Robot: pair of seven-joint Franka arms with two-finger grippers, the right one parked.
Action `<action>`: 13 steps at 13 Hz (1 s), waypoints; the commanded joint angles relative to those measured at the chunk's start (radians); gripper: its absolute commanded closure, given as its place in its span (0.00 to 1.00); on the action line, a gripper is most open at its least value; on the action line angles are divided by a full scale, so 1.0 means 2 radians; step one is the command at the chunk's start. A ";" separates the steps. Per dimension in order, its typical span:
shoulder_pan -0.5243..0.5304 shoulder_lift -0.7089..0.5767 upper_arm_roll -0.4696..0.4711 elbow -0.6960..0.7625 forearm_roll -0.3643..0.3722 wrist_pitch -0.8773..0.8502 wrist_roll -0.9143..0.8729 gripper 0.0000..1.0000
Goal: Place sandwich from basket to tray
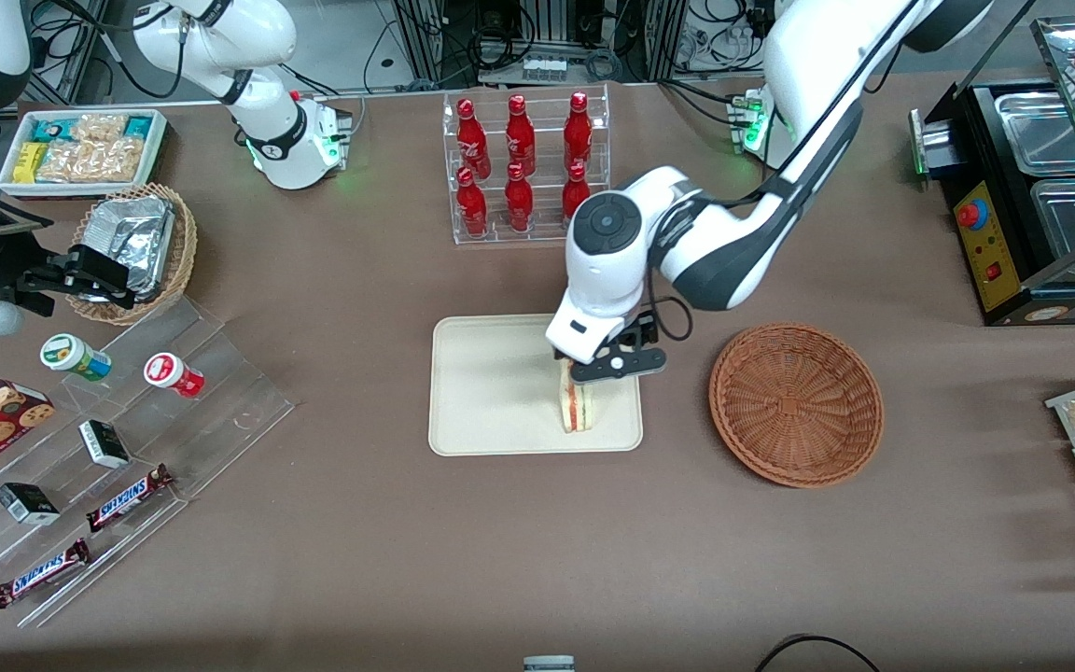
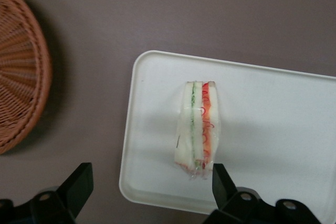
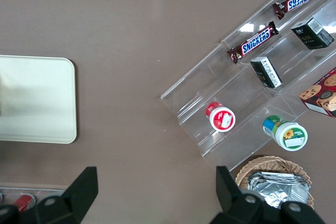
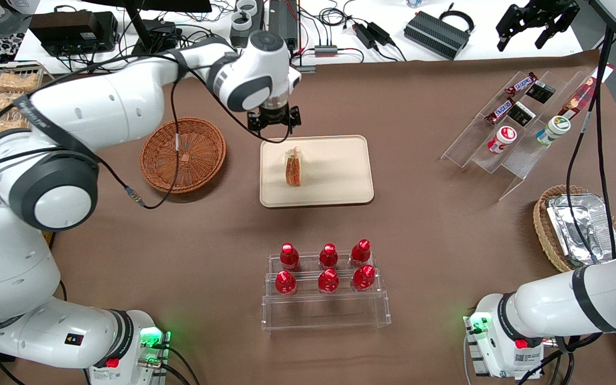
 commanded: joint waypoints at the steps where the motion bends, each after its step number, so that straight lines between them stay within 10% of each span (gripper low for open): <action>1: 0.019 -0.057 0.000 -0.008 -0.041 -0.024 0.003 0.00; 13: 0.068 -0.207 0.088 0.004 -0.135 -0.164 0.165 0.00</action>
